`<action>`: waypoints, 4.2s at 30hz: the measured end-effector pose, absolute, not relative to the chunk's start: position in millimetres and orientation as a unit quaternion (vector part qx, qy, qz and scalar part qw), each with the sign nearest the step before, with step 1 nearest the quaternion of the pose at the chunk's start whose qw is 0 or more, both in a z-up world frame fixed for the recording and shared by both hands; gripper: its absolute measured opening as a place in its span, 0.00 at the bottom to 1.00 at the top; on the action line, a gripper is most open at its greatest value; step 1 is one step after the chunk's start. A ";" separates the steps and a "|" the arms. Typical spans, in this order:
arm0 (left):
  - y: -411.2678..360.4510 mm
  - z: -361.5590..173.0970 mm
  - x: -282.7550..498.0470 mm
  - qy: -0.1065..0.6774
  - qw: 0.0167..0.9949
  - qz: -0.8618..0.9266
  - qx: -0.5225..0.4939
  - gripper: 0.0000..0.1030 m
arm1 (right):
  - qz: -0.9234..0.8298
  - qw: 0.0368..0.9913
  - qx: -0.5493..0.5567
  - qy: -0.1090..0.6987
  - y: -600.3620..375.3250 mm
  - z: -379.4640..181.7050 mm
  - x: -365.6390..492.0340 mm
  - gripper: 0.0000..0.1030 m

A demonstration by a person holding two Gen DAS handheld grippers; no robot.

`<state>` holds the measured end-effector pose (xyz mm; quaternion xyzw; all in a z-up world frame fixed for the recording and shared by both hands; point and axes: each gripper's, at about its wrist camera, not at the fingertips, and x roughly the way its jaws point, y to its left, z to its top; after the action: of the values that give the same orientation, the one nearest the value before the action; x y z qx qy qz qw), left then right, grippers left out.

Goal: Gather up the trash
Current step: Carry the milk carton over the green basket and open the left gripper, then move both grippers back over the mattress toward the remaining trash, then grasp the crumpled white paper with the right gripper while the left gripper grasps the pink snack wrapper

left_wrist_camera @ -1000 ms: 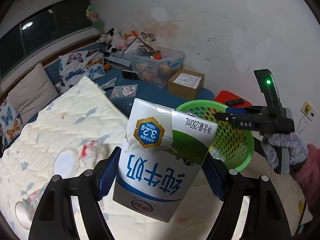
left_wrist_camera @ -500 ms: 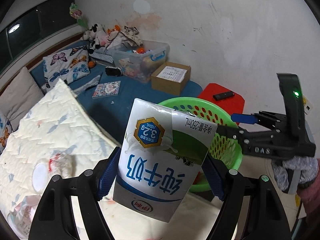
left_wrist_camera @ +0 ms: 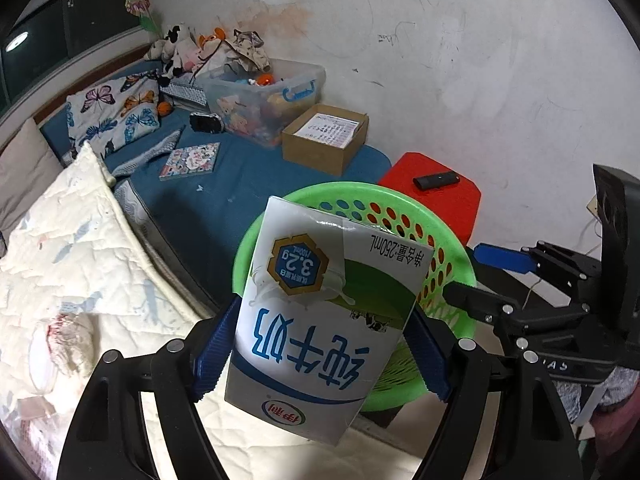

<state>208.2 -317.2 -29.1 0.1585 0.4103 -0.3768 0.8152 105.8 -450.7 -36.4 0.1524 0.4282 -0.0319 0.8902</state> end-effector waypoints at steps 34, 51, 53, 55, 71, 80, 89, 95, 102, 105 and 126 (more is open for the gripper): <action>-183.4 -5.8 197.0 0.380 0.873 -0.294 0.086 0.82 | 0.021 0.896 0.132 0.423 -397.1 -22.4 119.3 0.63; -53.2 -4.1 182.4 0.376 0.908 -0.185 0.016 0.81 | 0.120 0.891 0.085 0.430 -292.4 -14.5 174.9 0.63; -40.7 -6.1 180.2 0.377 0.910 -0.173 0.012 0.81 | 0.131 0.889 0.084 0.431 -280.7 -15.0 183.7 0.63; -28.6 -8.1 177.2 0.379 0.911 -0.163 0.006 0.81 | 0.140 0.887 0.080 0.432 -270.5 -15.3 193.3 0.63; 50.8 -20.3 159.3 0.388 0.918 -0.072 -0.039 0.81 | 0.189 0.874 0.075 0.442 -208.3 -35.4 275.4 0.63; 93.6 -27.1 155.3 0.396 0.914 -0.006 -0.081 0.81 | 0.189 0.870 0.087 0.446 -199.9 -47.2 306.3 0.63; 119.2 -46.4 167.2 0.431 0.892 0.046 -0.129 0.81 | 0.191 0.862 0.095 0.460 -188.6 -60.6 325.6 0.61; 124.8 -57.2 176.2 0.449 0.878 0.060 -0.154 0.81 | 0.198 0.860 0.084 0.462 -179.5 -64.4 325.8 0.55; 129.9 -69.5 189.7 0.464 0.865 0.072 -0.179 0.81 | 0.196 0.866 0.076 0.454 -176.6 -62.6 324.2 0.52; 128.5 -75.0 195.2 0.470 0.861 0.073 -0.178 0.81 | 0.196 0.869 0.073 0.449 -176.9 -60.1 321.4 0.52; 134.1 -73.9 183.3 0.469 0.858 0.047 -0.204 0.46 | 0.201 0.884 0.080 0.414 -207.8 -23.7 268.2 0.51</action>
<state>183.3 134.1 -73.9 -0.2040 0.4690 0.0466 0.8580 268.2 -207.8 -23.7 0.0802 0.4139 0.2010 0.8842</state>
